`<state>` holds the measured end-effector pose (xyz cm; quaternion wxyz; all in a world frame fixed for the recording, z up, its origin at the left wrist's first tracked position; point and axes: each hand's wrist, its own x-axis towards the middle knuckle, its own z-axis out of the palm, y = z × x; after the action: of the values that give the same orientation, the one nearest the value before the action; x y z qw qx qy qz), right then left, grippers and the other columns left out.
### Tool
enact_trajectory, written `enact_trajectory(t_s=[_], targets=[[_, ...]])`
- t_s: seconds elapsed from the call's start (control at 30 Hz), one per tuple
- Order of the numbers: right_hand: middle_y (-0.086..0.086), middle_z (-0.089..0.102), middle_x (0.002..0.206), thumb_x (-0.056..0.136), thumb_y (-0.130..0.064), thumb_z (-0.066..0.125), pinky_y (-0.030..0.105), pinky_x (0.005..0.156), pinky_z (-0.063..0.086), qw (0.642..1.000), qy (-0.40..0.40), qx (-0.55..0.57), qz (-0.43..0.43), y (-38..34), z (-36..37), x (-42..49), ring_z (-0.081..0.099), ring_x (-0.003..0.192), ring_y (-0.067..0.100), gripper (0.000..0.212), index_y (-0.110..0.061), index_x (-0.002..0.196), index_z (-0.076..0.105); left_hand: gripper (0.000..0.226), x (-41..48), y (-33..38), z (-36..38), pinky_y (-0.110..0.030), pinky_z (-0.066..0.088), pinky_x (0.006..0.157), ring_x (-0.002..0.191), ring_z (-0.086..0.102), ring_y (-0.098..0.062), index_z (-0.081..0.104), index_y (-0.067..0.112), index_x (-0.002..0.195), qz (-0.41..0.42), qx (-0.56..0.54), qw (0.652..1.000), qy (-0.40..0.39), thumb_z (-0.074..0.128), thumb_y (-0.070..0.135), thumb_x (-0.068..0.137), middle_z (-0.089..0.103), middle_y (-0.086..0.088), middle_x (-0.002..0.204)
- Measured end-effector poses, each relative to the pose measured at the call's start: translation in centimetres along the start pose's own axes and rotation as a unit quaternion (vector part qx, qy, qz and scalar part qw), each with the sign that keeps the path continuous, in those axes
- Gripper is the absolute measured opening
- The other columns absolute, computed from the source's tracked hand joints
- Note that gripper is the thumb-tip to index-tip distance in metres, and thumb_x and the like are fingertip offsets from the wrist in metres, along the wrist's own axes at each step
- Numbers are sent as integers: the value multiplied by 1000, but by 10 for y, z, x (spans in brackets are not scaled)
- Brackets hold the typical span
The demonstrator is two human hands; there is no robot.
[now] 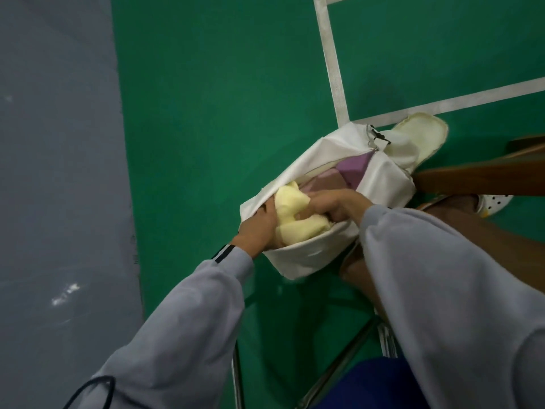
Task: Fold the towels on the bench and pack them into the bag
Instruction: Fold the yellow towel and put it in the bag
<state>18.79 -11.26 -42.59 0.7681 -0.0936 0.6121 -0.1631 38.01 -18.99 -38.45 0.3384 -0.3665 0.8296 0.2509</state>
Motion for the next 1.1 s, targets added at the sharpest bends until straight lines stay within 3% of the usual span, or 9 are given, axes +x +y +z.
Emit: enact_trajectory(t_s=[0.17, 0.27, 0.37, 0.47, 0.53, 0.63, 0.83, 1.0, 1.1], targets=[[17, 73, 114, 73, -9, 82, 45, 82, 61, 980, -39, 195, -22, 31, 42, 28, 72, 103, 34, 57, -13, 127, 65, 130, -7, -13, -1, -53, 54, 90, 127, 53, -40, -16, 23, 159, 7, -11, 998, 54, 84, 32, 77, 34, -21, 154], [10, 71, 119, 97, -30, 59, 37, 96, 55, 977, 99, 164, -89, 46, 64, 49, 67, 112, 29, 34, -24, 130, 62, 118, -7, -16, 22, -54, 56, 89, 119, 59, -43, -22, 30, 156, 2, 29, 997, 77, 72, 17, 86, 34, -25, 153], [7, 60, 132, 102, -36, 49, 35, 98, 44, 960, 276, 34, -46, 44, 51, 61, 58, 116, 29, 44, -21, 143, 47, 126, -2, -4, 32, -49, 58, 88, 114, 62, -43, -25, 27, 157, -1, 93, 992, 88, 77, 13, 83, 16, -26, 163], [4, 65, 119, 75, -39, 81, 43, 98, 51, 979, 196, 55, 4, 46, 31, 57, 62, 109, 27, 51, -25, 116, 55, 119, 2, 2, 25, -51, 58, 87, 116, 61, -45, -17, 32, 159, -10, 91, 994, 60, 75, 16, 86, 18, -24, 162], [2, 68, 99, 72, -44, 84, 39, 82, 53, 986, 138, 92, 22, 48, 33, 46, 64, 95, 22, 42, -29, 97, 53, 109, 7, -2, 19, -53, 55, 93, 120, 59, -44, -5, 36, 161, -8, 73, 997, 20, 74, 20, 87, 30, -21, 156], [-2, 62, 92, 79, -38, 79, 38, 92, 48, 991, 127, 24, -29, 43, 46, 45, 58, 89, 17, 33, -27, 89, 49, 94, 14, -7, 14, -49, 49, 105, 130, 53, -40, 12, 38, 160, 24, 63, 998, -10, 71, 24, 88, 36, -16, 156], [3, 71, 99, 67, -27, 75, 29, 71, 54, 991, 15, -132, -7, 36, 52, 70, 66, 89, 19, 34, -19, 100, 72, 71, 14, 7, 18, -52, 53, 96, 117, 59, -44, 18, 42, 158, -31, 58, 997, 48, 47, 15, 99, 38, -18, 153], [11, 77, 101, 39, -29, 87, 40, 80, 62, 999, 27, -28, 36, 68, 23, 109, 72, 96, 31, 60, -14, 96, 81, 75, 7, 35, 6, -61, 42, 102, 128, 45, -52, 9, 33, 161, -78, 14, 990, 116, 48, 33, 97, 28, -22, 156], [16, 75, 109, 48, -20, 84, 42, 87, 61, 995, 34, 78, 60, 71, 27, 102, 73, 93, 31, 56, -6, 102, 78, 82, 9, 46, 15, -67, 37, 100, 131, 36, -52, 2, 36, 160, -139, 1, 987, 82, 51, 47, 95, 15, -18, 161]])
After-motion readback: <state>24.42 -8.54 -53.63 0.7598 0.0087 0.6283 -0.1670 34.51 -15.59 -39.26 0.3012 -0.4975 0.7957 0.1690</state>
